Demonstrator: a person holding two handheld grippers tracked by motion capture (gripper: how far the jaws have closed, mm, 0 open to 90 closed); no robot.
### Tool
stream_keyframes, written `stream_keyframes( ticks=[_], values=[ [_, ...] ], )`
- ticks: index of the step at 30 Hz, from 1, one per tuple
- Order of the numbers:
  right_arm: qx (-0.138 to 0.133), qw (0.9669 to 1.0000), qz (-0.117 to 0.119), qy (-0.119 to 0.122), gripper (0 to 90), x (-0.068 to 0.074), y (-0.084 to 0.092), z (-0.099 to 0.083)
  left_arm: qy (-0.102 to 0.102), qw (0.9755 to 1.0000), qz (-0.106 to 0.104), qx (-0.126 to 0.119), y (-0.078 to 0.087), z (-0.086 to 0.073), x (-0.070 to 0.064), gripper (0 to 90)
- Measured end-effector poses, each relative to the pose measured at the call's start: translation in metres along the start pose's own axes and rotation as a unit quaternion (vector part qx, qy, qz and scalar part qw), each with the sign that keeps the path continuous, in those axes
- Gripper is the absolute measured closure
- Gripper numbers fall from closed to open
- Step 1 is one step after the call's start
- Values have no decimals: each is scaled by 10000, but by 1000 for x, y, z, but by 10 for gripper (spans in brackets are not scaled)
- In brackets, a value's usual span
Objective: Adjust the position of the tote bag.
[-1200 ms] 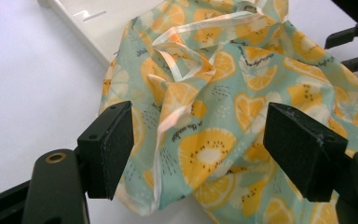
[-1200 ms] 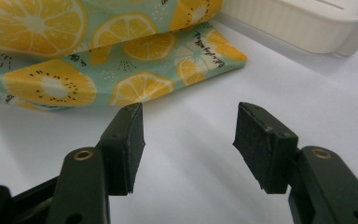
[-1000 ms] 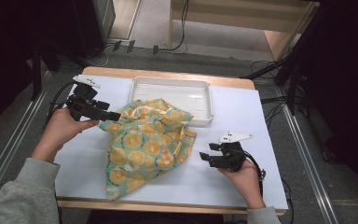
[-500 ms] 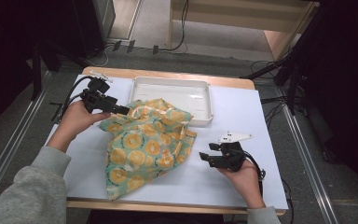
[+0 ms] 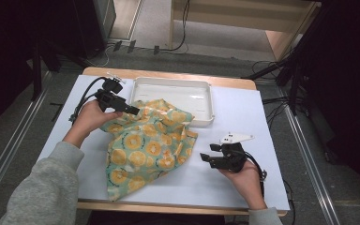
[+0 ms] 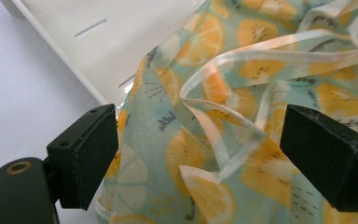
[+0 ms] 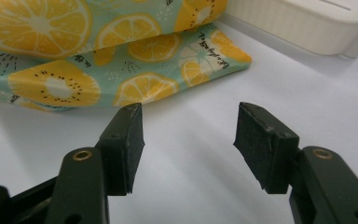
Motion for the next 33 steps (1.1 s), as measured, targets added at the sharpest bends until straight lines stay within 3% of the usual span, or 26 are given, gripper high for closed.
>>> stream_keyframes(
  ticks=[10,17,23,33],
  values=[
    [14,10000,6,-18,436,-1,0,0,265,9995,-138,26,-20,-13,13,115],
    [6,10000,2,-4,436,-1,-1,0,244,9997,-60,64,-31,-22,12,155],
    [8,10000,-3,-8,436,-1,-1,0,154,9998,138,82,-30,-29,11,299],
    [16,10000,-19,-7,436,0,-1,0,427,9990,18,110,-23,-38,19,522]
  ],
)
Point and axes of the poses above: each handheld gripper's, and its own axes: y roughly backward along the jaws, z roughly out of its top, x roughly to its left, the point moved 1 cm from there along -y, roughly forward along the jaws, and after that the axes turned 2 degrees about -z, right-handed, at the moved point
